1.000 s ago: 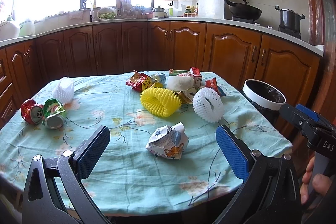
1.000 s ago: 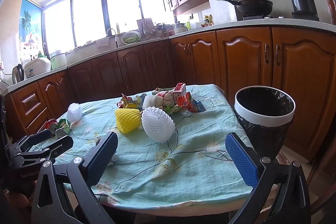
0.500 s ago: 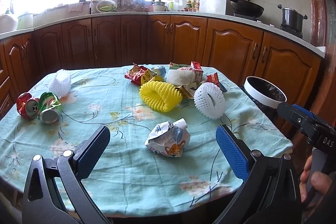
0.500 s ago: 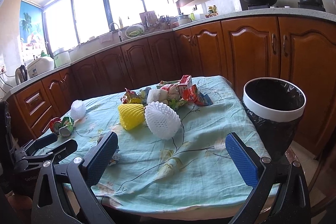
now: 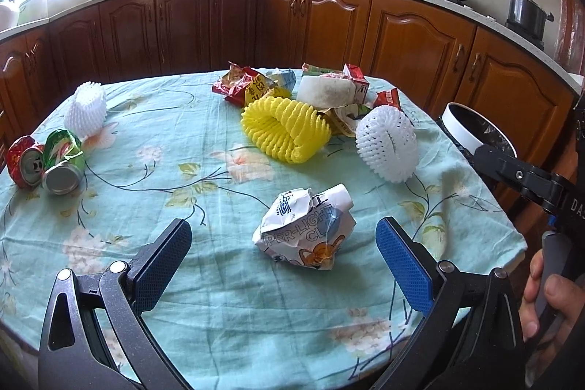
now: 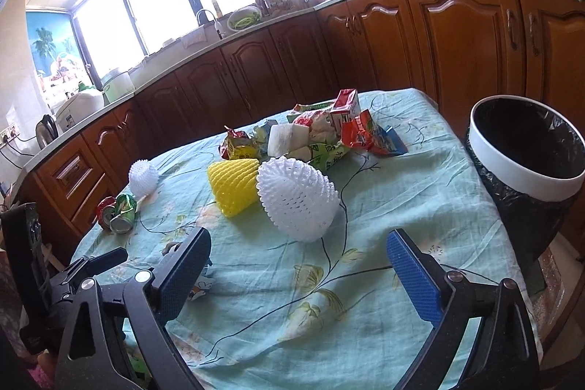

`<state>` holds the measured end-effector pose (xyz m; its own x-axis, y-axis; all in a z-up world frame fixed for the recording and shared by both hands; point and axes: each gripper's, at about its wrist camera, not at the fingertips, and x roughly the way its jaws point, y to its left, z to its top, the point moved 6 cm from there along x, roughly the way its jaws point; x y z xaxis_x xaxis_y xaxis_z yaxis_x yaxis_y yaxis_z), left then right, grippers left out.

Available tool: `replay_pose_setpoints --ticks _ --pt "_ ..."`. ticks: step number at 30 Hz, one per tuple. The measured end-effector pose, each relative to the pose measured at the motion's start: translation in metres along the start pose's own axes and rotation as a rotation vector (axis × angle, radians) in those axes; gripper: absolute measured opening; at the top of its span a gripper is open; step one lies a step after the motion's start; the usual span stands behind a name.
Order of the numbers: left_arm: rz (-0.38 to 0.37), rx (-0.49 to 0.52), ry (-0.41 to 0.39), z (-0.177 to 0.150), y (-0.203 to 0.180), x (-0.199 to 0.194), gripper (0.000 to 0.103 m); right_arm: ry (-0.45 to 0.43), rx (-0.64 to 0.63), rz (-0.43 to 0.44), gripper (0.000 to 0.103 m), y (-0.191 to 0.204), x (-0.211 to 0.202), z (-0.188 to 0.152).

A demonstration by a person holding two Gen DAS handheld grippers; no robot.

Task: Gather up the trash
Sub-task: 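Grasp the crumpled paper cup with the left tool while the right tool grasps the white foam net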

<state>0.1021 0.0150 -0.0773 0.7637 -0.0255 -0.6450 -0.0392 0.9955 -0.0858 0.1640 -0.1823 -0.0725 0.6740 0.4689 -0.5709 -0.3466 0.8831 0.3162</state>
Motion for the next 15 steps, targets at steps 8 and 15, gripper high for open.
replay_pose_setpoints --ticks 8,15 --pt "-0.015 0.026 0.099 -0.002 -0.007 0.031 0.091 0.113 0.009 -0.007 0.068 -0.008 0.048 0.006" --pt "-0.031 0.068 0.122 -0.003 -0.013 0.042 0.055 0.180 0.013 -0.007 0.014 -0.018 0.079 0.007"
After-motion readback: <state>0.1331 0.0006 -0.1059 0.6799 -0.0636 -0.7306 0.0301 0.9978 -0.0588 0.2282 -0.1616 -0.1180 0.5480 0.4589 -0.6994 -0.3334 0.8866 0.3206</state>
